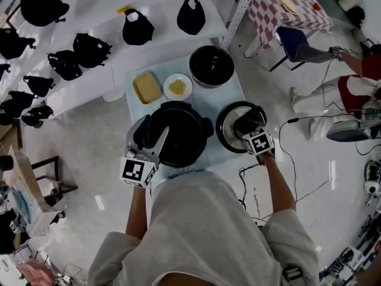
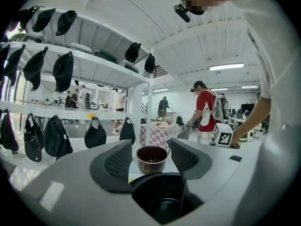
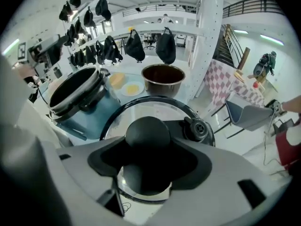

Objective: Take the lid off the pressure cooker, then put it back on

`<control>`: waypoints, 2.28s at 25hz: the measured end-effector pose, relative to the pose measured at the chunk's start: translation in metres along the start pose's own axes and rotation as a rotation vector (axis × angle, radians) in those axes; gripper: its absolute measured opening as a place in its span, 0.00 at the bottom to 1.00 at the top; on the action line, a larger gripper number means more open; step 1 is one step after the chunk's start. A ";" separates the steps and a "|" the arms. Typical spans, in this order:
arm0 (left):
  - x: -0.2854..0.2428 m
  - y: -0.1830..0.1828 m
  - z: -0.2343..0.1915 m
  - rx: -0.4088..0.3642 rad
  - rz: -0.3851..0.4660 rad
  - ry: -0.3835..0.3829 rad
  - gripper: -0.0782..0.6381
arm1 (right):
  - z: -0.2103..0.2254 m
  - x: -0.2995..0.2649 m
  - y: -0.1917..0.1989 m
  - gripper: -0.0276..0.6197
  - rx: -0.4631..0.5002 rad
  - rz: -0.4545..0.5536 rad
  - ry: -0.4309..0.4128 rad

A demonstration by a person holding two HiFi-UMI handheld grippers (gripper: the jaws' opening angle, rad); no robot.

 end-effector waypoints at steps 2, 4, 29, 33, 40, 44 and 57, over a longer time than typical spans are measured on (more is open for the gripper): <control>0.001 0.000 0.000 0.000 0.004 0.001 0.45 | 0.008 0.020 -0.011 0.46 0.038 0.025 0.007; 0.003 0.000 0.000 0.001 0.007 -0.001 0.45 | 0.014 0.038 -0.025 0.46 0.090 0.047 0.013; 0.068 0.011 -0.012 0.029 0.071 -0.092 0.45 | -0.113 0.090 -0.179 0.46 0.633 0.037 -0.227; 0.077 0.015 -0.020 0.034 0.066 -0.107 0.45 | -0.143 0.078 -0.190 0.46 0.694 0.000 -0.278; 0.090 0.018 -0.032 0.048 0.078 -0.145 0.45 | -0.183 0.061 -0.200 0.46 0.723 -0.051 -0.340; 0.095 0.019 -0.038 0.054 0.084 -0.162 0.45 | -0.201 0.049 -0.201 0.46 0.700 -0.079 -0.368; 0.106 0.024 -0.058 0.075 0.081 -0.176 0.45 | -0.238 0.020 -0.218 0.46 0.661 -0.109 -0.377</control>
Point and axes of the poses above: the fingertips, and each gripper's own axes: x backward along the fingers, z to its right, y out of its underside, the point moved 9 cm from there along x, backward along the fingers, and after that the axes turned 5 degrees about x, right-handed, at the moved point
